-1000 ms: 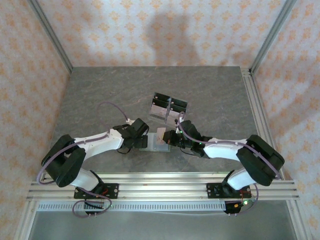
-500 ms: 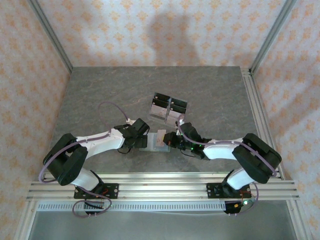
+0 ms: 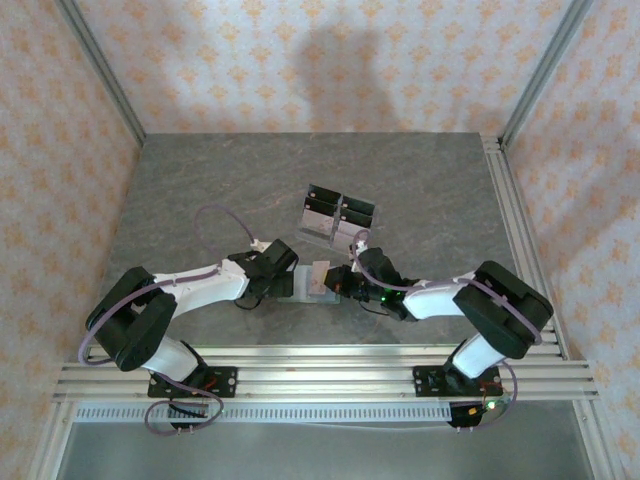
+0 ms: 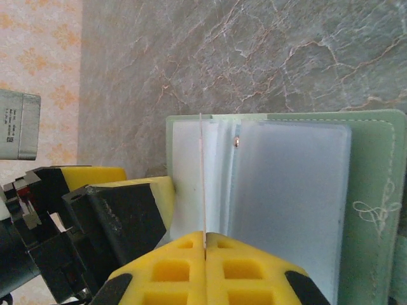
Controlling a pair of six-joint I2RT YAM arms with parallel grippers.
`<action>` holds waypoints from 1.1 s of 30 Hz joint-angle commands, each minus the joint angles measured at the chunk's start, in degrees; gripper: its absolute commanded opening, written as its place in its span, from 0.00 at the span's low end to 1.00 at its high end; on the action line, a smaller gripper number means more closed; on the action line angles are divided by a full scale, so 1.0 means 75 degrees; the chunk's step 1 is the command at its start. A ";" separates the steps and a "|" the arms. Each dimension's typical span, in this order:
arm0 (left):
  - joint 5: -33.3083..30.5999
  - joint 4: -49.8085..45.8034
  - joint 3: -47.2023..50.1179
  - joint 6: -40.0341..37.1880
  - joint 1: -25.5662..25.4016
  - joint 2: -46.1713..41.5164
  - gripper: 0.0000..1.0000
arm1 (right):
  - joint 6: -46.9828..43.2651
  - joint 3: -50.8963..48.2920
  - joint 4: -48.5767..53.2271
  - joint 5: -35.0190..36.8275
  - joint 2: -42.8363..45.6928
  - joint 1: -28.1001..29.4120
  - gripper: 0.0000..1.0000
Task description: Put the credit cards into the card holder
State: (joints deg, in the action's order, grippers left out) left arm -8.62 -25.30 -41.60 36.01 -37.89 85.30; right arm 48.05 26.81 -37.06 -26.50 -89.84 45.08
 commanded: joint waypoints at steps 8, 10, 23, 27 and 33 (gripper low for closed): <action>-0.0299 -0.0025 0.0168 0.0127 -0.0044 0.0024 1.00 | 0.0241 -0.0128 -0.1034 -0.0288 -0.0497 0.0057 0.00; -0.0303 -0.0072 0.0135 0.0158 -0.0042 -0.0016 1.00 | 0.0260 -0.0152 -0.1090 -0.0287 -0.0536 0.0054 0.00; -0.0062 -0.0141 -0.0405 0.0052 -0.0116 -0.0229 1.00 | 0.0322 -0.0375 -0.1315 -0.0299 -0.0595 0.0025 0.00; 0.0002 0.0010 -0.0429 0.0034 -0.0172 0.0110 1.00 | 0.0355 -0.0453 -0.1410 -0.0362 -0.0622 -0.0045 0.00; -0.0304 -0.0262 -0.0302 0.0152 -0.0269 0.0346 1.00 | 0.0402 -0.0527 -0.1481 -0.0402 -0.0636 -0.0116 0.00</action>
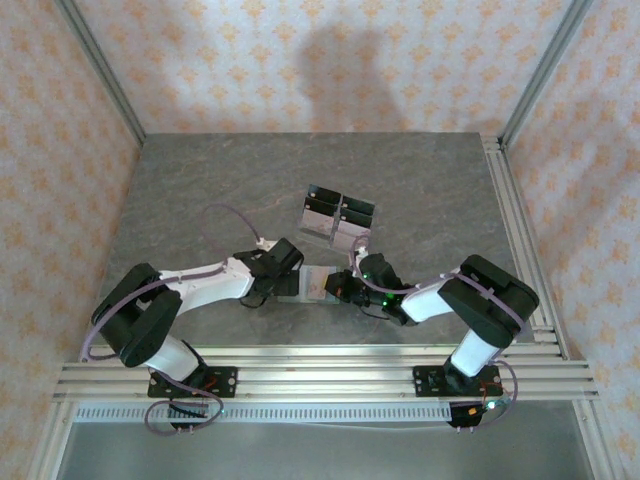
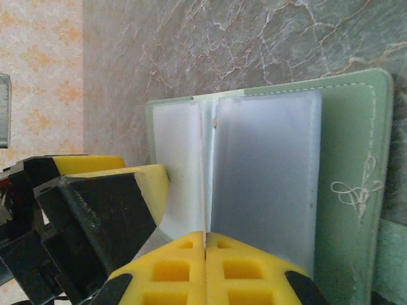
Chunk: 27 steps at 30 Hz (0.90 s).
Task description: Put the credit cards into the card holder
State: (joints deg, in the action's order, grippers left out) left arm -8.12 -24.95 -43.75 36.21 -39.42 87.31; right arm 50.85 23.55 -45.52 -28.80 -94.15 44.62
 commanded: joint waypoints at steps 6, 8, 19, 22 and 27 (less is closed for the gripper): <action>-0.0580 -0.0423 0.0046 0.0281 -0.0072 0.0043 1.00 | 0.0035 -0.0101 -0.0365 -0.0121 -0.0133 -0.0131 0.00; -0.0622 -0.0456 0.0064 0.0325 -0.0076 0.0043 1.00 | 0.0029 -0.0116 -0.0365 -0.0121 -0.0133 -0.0149 0.00; -0.0653 -0.0414 0.0165 0.0423 -0.0076 0.0062 1.00 | 0.0041 -0.0006 -0.0604 -0.0455 -0.0143 -0.0196 0.00; -0.0611 -0.0370 0.0191 0.0434 -0.0076 0.0078 1.00 | 0.0054 0.0012 -0.0732 -0.0541 -0.0159 -0.0196 0.00; -0.0596 -0.0347 0.0204 0.0434 -0.0081 0.0101 1.00 | 0.0168 0.0071 -0.1031 -0.0693 -0.0361 -0.0201 0.00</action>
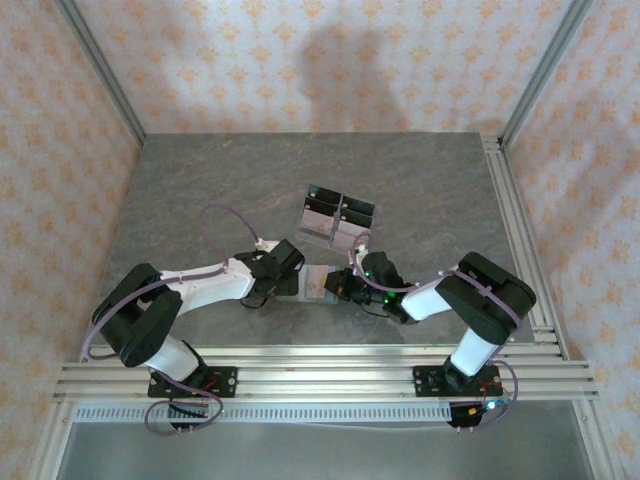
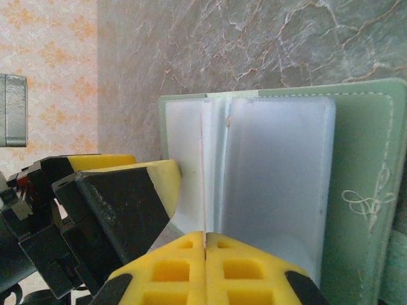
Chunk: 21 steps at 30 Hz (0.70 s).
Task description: Put the credit cards into the card holder
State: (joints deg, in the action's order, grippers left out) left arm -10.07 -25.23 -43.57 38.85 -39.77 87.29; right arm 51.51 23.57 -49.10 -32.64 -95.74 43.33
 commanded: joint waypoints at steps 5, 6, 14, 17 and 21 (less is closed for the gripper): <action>-0.0330 -0.0298 0.0195 0.0082 -0.0051 0.0089 1.00 | 0.0240 0.0103 -0.0900 -0.0206 -0.0455 -0.0024 0.00; -0.0332 -0.0292 0.0195 0.0082 -0.0063 0.0081 1.00 | 0.0261 0.0103 -0.0976 -0.0206 -0.0526 -0.0024 0.00; -0.0344 -0.0280 0.0229 0.0095 -0.0075 0.0068 1.00 | 0.0525 0.0197 -0.1604 -0.0276 -0.1115 -0.0024 0.00; -0.0333 -0.0277 0.0229 0.0105 -0.0076 0.0081 1.00 | 0.0586 0.0214 -0.1758 -0.0300 -0.1266 -0.0035 0.00; -0.0311 -0.0267 0.0226 0.0106 -0.0068 0.0115 1.00 | 0.0676 0.0220 -0.1956 -0.0322 -0.1425 -0.0076 0.00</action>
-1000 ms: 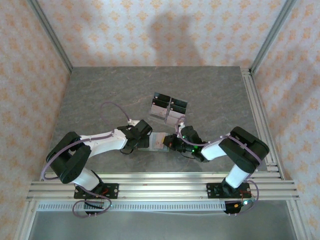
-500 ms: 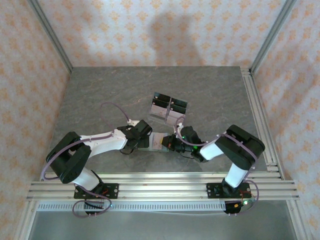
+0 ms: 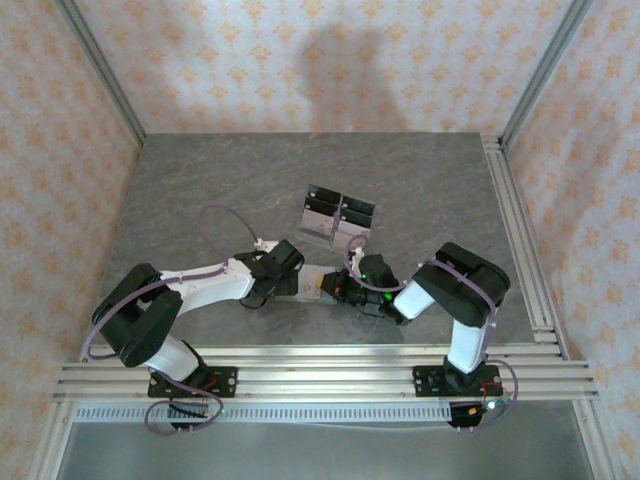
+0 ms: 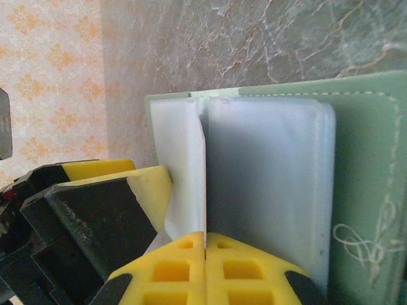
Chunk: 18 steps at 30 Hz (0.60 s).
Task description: Put the credit cards into the card holder
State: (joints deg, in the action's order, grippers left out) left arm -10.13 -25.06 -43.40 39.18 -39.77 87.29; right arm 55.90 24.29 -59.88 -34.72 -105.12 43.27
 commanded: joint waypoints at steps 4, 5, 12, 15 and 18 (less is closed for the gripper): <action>-0.0296 -0.0268 0.0188 0.0063 -0.0077 0.0149 1.00 | 0.0164 0.0133 -0.0707 -0.0046 -0.0271 -0.0142 0.00; -0.0294 -0.0270 0.0191 0.0067 -0.0086 0.0151 1.00 | 0.0186 0.0110 -0.0751 -0.0046 -0.0294 -0.0166 0.00; -0.0301 -0.0269 0.0186 0.0073 -0.0094 0.0162 1.00 | 0.0223 0.0132 -0.0782 -0.0114 -0.0382 -0.0267 0.00; -0.0304 -0.0268 0.0178 0.0073 -0.0117 0.0163 1.00 | 0.0256 0.0181 -0.0795 -0.0226 -0.0465 -0.0273 0.00; -0.0308 -0.0268 0.0174 0.0085 -0.0101 0.0174 1.00 | 0.0281 0.0164 -0.0858 -0.0320 -0.0524 -0.0272 0.00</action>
State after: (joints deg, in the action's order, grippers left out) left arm -10.63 -25.02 -43.40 39.20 -40.14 87.42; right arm 57.89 24.88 -64.12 -36.01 -107.96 41.56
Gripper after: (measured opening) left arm 0.998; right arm 0.040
